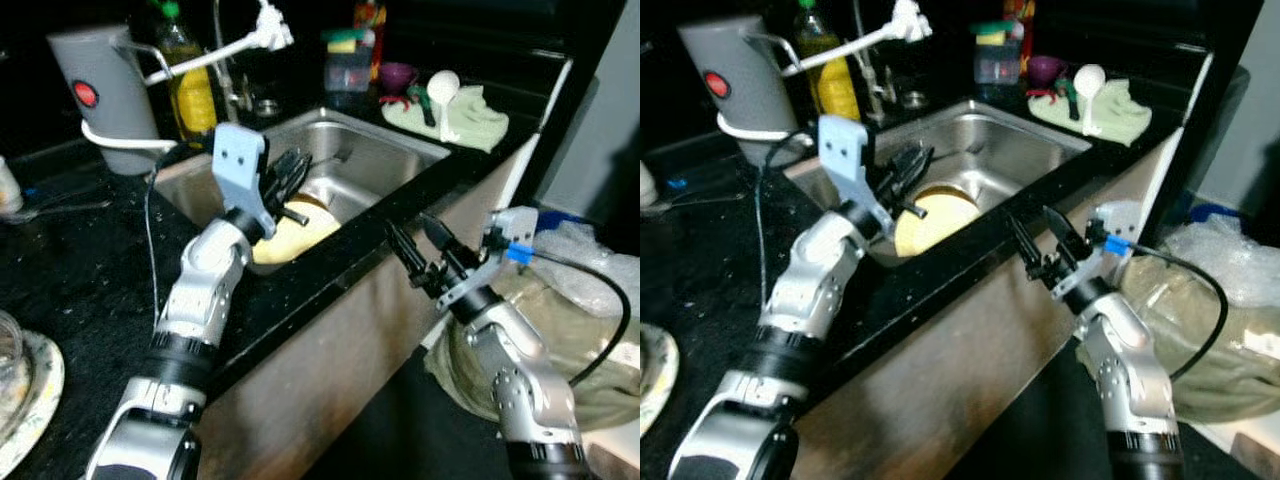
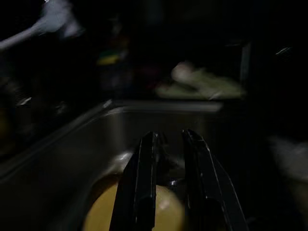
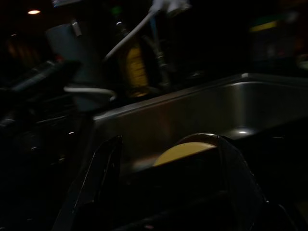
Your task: Kitchen organization
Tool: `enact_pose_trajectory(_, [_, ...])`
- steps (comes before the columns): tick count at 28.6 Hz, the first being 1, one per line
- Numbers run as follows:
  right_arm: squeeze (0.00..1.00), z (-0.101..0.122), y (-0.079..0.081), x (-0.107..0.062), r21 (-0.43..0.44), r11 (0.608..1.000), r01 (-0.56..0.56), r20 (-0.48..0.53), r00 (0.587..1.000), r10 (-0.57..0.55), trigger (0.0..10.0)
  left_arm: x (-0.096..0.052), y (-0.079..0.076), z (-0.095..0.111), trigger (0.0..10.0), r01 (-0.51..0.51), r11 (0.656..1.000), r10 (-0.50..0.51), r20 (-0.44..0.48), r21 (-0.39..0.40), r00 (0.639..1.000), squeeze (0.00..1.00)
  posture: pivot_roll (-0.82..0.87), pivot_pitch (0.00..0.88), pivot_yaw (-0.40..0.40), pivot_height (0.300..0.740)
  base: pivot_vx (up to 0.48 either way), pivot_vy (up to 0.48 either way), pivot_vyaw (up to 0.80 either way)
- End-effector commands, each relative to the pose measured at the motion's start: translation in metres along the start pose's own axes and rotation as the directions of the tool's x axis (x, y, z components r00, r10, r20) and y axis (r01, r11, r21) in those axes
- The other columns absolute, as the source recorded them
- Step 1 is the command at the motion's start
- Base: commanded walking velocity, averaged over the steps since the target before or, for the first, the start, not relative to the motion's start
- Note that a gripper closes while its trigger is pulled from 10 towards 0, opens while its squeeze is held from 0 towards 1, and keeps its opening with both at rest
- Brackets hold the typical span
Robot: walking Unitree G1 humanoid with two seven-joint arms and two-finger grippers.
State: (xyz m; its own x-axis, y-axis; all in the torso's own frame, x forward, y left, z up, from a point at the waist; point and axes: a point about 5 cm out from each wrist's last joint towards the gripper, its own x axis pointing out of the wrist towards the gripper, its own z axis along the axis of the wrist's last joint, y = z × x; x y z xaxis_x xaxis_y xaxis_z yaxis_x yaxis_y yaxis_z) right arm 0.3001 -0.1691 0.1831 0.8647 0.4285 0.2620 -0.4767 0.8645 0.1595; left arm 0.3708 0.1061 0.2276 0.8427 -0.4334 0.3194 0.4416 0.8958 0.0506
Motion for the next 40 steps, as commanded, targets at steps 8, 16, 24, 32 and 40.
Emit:
enact_pose_trajectory(8, [0.00,-0.001,0.006,0.000,-0.007,1.000,-0.030,-0.001,1.000,0.030,10.0,0.004,0.014,-0.017,10.0,-0.056,0.998,0.055,-0.111,-0.002,0.992,0.00,-0.11,0.000,0.044,0.740,0.000,0.000,0.00])
enact_pose_trajectory(16, [0.00,-0.001,0.007,-0.001,-0.011,0.999,-0.035,0.000,0.999,0.035,10.0,0.008,0.005,-0.023,10.0,0.014,0.999,-0.019,-0.127,-0.044,0.992,0.31,-0.11,0.000,0.046,0.740,0.000,0.000,0.00])
enact_pose_trajectory(24, [0.00,-0.003,0.010,0.000,-0.005,0.998,-0.058,-0.007,0.998,0.058,10.0,0.010,0.004,-0.017,10.0,0.022,0.998,-0.027,-0.083,-0.058,0.996,1.00,-0.11,0.000,0.042,0.740,0.000,0.000,0.00])
enact_pose_trajectory(32, [0.00,-0.005,0.018,0.001,0.016,0.994,-0.107,-0.002,0.994,0.107,10.0,0.007,0.010,0.016,10.0,-0.021,0.999,0.023,0.069,-0.034,0.997,0.00,-0.09,0.000,0.034,0.740,0.000,0.000,0.00])
enact_pose_trajectory(40, [0.00,-0.001,0.025,0.000,0.028,0.983,-0.180,0.036,0.983,0.179,10.0,-0.012,-0.004,0.053,10.0,0.142,0.989,-0.131,0.203,-0.044,0.970,0.00,-0.08,0.000,0.029,0.740,0.000,0.000,0.28])
